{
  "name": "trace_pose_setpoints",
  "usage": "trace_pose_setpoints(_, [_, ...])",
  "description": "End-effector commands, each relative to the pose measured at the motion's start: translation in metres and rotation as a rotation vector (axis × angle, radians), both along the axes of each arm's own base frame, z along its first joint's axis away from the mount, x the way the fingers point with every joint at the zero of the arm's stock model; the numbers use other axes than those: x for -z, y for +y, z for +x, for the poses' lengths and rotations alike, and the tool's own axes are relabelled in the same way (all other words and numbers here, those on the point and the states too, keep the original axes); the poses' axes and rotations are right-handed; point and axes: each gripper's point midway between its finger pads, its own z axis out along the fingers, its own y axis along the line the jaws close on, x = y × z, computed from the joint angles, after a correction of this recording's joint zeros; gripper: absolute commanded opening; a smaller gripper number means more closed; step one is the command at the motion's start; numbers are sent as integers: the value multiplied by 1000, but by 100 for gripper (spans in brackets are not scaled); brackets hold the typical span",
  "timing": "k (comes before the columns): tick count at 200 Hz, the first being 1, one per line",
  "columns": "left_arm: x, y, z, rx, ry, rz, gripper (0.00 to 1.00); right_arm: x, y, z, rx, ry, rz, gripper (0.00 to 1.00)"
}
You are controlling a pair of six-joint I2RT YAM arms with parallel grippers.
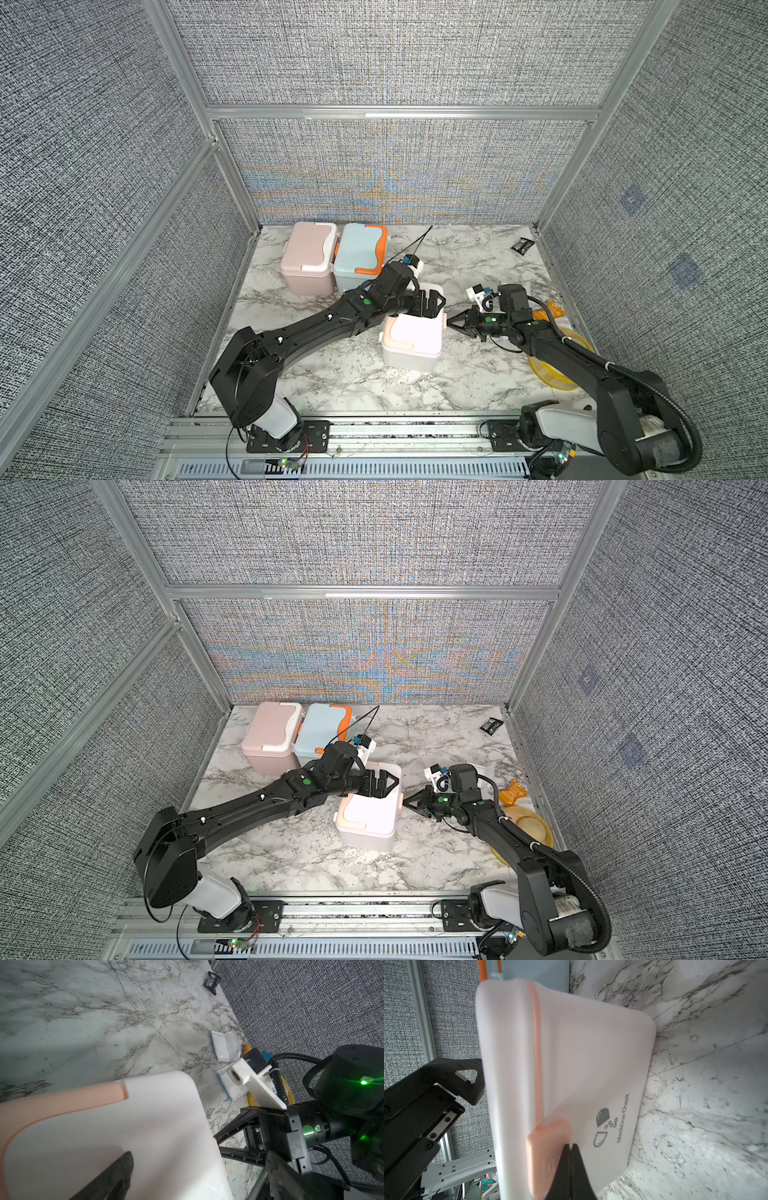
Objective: Open first aid kits and take out gauze
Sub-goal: Fasten the fastener of the first aid kit, then move the first aid kit to the center of the board.
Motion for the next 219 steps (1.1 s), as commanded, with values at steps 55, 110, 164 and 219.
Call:
trace_pose_setpoints(55, [-11,24,-20,0,45,55,100,-26,-21,-6,44,-115,-171,23])
trace_pose_setpoints(110, [-46,81,-28,-129,-99,55,100,-65,-30,-43,14,-275,-336,85])
trace_pose_setpoints(164, [-21,128,-56,-171,-62,72,99,-61,-14,-75,-120,-405,-516,99])
trace_pose_setpoints(219, [6,114,-53,-119,27,13,99,-43,20,-83,-267,-507,-804,99])
